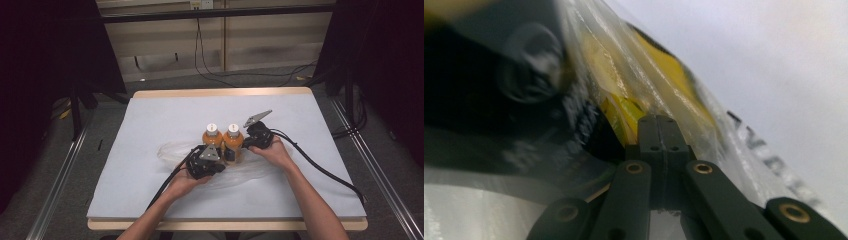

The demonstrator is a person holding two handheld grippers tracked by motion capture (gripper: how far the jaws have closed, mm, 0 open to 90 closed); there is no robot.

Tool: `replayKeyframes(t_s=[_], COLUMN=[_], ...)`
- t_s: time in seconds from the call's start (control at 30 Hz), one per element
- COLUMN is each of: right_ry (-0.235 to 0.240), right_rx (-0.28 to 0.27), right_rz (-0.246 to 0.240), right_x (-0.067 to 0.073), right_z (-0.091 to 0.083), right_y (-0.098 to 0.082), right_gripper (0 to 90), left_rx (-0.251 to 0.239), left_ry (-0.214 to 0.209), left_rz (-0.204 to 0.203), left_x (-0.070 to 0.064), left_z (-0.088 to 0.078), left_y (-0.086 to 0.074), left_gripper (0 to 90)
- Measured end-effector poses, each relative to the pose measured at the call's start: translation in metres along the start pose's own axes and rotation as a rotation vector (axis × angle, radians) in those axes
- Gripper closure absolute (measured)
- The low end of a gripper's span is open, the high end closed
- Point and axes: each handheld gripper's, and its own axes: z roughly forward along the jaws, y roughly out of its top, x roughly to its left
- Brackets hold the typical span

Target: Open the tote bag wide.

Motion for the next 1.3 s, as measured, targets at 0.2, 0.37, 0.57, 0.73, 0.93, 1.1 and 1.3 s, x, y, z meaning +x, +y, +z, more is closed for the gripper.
replayKeyframes(t_s=[0.2,0.37,0.57,0.73,0.93,1.1,1.3], right_ry=[0.006,0.004,-0.028,-0.022,-0.035,-0.067,-0.077], right_rx=[0.046,0.039,0.042,0.041,0.043,0.047,0.041], right_rz=[0.026,0.057,0.059,0.066,0.077,0.087,0.093], right_x=[-0.006,-0.011,-0.015,-0.015,-0.021,-0.021,-0.024], right_z=[0.010,0.011,0.017,0.023,0.030,0.036,0.040], right_y=[-0.002,-0.001,0.006,0.013,0.021,0.028,0.033], right_gripper=[90.0,90.0,90.0,90.0,90.0,90.0,90.0], left_rx=[0.022,0.015,0.015,0.017,0.003,0.021,0.008], left_ry=[-0.014,-0.023,-0.068,-0.085,-0.088,-0.119,-0.148], left_rz=[-0.008,-0.024,-0.028,-0.017,-0.019,-0.006,0.001], left_x=[-0.004,-0.004,-0.008,-0.011,-0.012,-0.018,-0.024], left_z=[0.000,0.000,-0.002,-0.003,-0.003,-0.005,-0.005], left_y=[-0.004,-0.006,-0.008,-0.009,-0.010,-0.010,-0.011], left_gripper=[90.0,90.0,90.0,90.0,90.0,90.0,90.0])
